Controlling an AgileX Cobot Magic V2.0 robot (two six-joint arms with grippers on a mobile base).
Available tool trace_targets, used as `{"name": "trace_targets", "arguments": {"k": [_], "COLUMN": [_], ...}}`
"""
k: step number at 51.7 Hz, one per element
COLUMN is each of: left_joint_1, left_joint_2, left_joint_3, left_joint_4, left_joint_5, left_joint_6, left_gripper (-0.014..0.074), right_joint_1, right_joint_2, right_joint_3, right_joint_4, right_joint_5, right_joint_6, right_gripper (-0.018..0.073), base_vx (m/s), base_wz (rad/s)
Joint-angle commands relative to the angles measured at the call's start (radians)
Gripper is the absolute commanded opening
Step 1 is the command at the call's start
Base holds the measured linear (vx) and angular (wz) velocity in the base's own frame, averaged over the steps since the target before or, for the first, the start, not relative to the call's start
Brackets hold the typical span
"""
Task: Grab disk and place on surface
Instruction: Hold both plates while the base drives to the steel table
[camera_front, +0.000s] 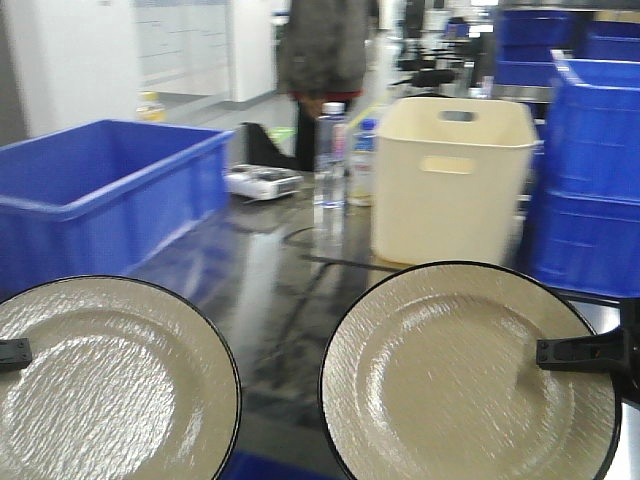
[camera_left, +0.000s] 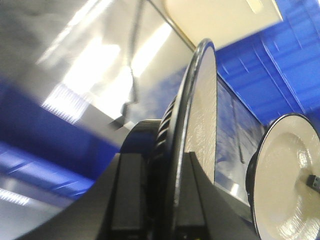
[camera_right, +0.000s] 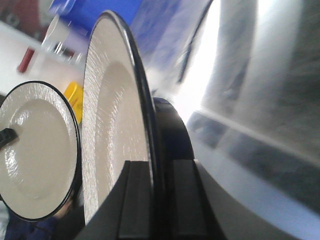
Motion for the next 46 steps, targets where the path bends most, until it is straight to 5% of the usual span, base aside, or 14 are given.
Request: {"name": "trace_targets", "arguments": {"k": [1, 22, 46], "left_joint_1": [-0.006, -0.006, -0.006], "left_joint_2": [-0.032, -0.031, -0.031], "left_joint_3": [-0.034, -0.034, -0.034], "left_joint_4": [-0.134, -0.134, -0.134], "left_joint_5": [0.020, 0.019, 0.020], "left_joint_6": [-0.016, -0.016, -0.016], "left_gripper": [-0.0002, -0.0002, -0.0002], "right_joint_1": [-0.001, -0.001, -0.001], "right_joint_2": [-0.032, -0.032, -0.032], "right_joint_3": [-0.029, -0.029, -0.029], "right_joint_4": [0.140, 0.140, 0.140], "right_joint_5": [0.019, 0.019, 0.019], "right_joint_6": [0.000, 0.000, 0.000], "right_gripper": [-0.0009, -0.0009, -0.0009], "base_vx": [0.28, 0.24, 0.12], "base_wz": [-0.78, -0.64, -0.07]}}
